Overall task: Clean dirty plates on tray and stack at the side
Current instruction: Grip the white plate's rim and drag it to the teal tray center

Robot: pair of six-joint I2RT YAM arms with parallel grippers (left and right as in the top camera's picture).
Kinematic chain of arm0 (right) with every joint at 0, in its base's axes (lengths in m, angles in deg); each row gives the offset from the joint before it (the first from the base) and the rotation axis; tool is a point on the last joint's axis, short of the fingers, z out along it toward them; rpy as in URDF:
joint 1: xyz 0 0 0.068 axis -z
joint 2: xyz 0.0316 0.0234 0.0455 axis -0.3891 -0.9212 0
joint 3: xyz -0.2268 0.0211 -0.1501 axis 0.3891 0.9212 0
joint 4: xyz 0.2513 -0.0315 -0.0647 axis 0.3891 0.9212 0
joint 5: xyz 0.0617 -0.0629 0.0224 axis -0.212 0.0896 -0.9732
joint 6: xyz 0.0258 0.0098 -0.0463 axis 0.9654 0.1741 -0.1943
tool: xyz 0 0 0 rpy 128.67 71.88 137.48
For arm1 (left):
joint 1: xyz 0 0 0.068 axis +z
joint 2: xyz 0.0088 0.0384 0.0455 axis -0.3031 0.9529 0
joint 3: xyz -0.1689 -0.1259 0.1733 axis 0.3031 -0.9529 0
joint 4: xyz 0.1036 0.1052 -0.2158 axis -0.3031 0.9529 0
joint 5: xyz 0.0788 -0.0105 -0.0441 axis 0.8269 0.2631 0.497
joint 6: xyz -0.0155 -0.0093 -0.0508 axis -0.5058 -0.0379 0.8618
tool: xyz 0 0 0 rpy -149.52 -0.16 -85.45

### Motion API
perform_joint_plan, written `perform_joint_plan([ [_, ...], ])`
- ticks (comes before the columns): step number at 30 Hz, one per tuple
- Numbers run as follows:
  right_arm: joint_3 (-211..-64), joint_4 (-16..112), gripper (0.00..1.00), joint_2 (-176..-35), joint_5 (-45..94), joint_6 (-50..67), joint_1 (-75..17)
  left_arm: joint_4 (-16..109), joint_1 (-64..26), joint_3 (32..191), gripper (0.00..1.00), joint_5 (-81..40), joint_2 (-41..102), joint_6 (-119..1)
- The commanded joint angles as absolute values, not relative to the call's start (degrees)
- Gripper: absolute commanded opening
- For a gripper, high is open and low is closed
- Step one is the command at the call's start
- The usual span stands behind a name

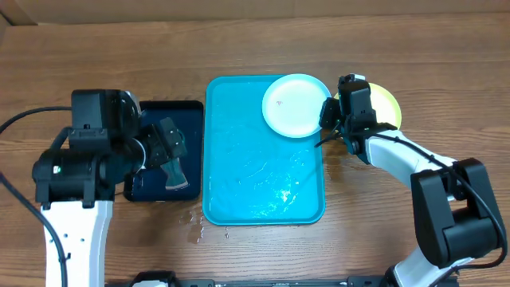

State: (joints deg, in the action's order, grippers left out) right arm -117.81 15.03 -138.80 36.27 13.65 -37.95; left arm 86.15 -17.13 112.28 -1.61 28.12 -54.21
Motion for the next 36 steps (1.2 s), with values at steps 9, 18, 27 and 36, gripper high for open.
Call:
perform_joint_plan([
  [9, -117.8, 13.0, 0.04, -141.1, 32.6, 14.0, -38.3, 86.0, -16.9, 112.8, 1.0, -1.2, 36.1, -53.4],
  [18, -117.8, 15.6, 0.04, -135.7, 25.8, 15.5, -40.5, 86.0, -16.9, 112.8, 1.0, -1.2, 41.6, -53.4],
  [27, -117.8, 23.1, 0.04, -133.0, 25.8, 21.5, -49.2, 86.0, -16.9, 112.8, 1.0, -1.2, 46.4, -53.4],
  [36, -117.8, 29.8, 0.04, -133.0, 26.3, 23.3, -53.4, 85.8, -16.9, 112.8, 1.0, -1.2, 48.6, -53.4],
])
